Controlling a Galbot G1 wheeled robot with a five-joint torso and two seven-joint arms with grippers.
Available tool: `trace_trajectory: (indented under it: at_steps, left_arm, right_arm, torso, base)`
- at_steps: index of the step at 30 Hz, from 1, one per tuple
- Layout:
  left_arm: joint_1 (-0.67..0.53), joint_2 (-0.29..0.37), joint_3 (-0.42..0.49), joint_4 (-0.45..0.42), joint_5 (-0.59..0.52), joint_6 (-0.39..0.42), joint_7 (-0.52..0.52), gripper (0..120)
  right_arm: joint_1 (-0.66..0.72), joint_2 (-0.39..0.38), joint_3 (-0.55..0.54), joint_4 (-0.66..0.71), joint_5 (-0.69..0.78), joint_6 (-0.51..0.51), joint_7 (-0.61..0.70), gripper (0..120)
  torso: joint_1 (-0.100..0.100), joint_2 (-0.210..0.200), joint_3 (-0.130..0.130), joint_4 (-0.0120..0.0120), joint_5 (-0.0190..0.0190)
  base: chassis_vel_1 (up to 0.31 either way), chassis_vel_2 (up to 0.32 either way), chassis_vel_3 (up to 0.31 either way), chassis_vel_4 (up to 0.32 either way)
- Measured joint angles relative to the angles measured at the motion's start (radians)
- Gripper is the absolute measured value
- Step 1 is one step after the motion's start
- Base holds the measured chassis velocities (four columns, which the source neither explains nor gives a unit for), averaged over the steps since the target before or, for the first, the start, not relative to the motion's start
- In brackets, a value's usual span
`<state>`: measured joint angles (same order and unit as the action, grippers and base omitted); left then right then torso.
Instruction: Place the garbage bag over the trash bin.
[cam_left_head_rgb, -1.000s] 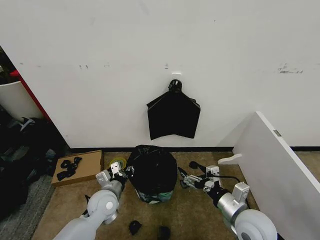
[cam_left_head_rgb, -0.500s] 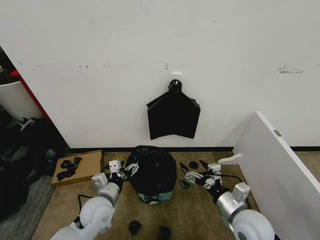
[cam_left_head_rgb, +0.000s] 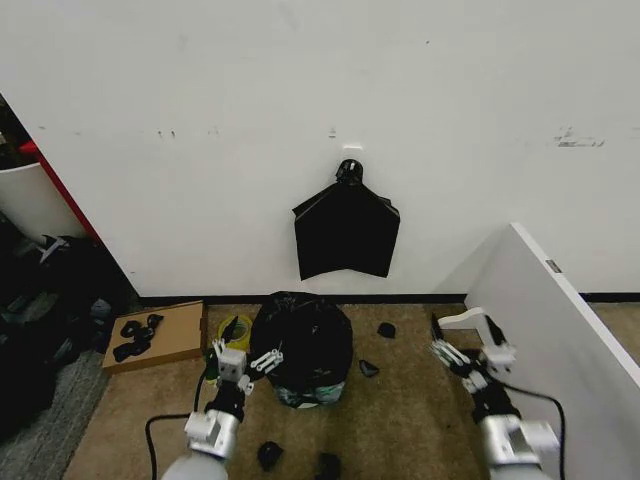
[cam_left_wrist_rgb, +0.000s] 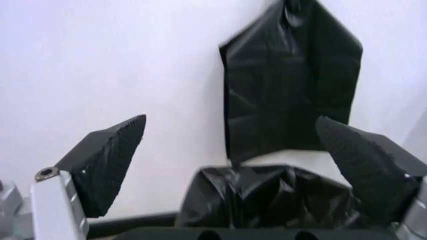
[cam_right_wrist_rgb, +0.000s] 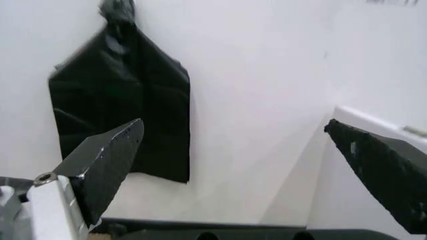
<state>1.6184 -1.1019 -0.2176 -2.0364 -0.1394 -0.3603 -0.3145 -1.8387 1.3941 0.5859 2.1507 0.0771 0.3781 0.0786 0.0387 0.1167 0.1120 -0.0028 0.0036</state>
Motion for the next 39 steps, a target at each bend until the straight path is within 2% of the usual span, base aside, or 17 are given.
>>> trace_trajectory:
  at_steps: [7,18,39]
  left_arm:
    - [0.102,-0.051,-0.051,-0.054,0.038,-0.045,-0.001,100]
    - [0.160,-0.127,-0.063,-0.054,0.105,-0.102,0.000,100]
    - [0.155,-0.130,-0.063,-0.048,0.105,-0.103,-0.004,100]
  right_arm:
    - [-0.048,0.049,-0.004,0.022,-0.034,0.076,-0.002,100]
    - [-0.055,0.067,-0.017,0.040,-0.043,0.069,-0.006,100]
    - [-0.057,0.067,-0.018,0.044,-0.048,0.062,-0.007,100]
  torso:
    - [0.000,0.000,0.000,0.0001,0.0000]
    - [0.000,0.000,0.000,0.0001,-0.0001]
    - [0.000,0.000,0.000,0.0001,-0.0001]
  base:
    - [0.000,0.000,0.000,0.000]
    - [0.000,0.000,0.000,0.000]
    - [0.000,0.000,0.000,0.000]
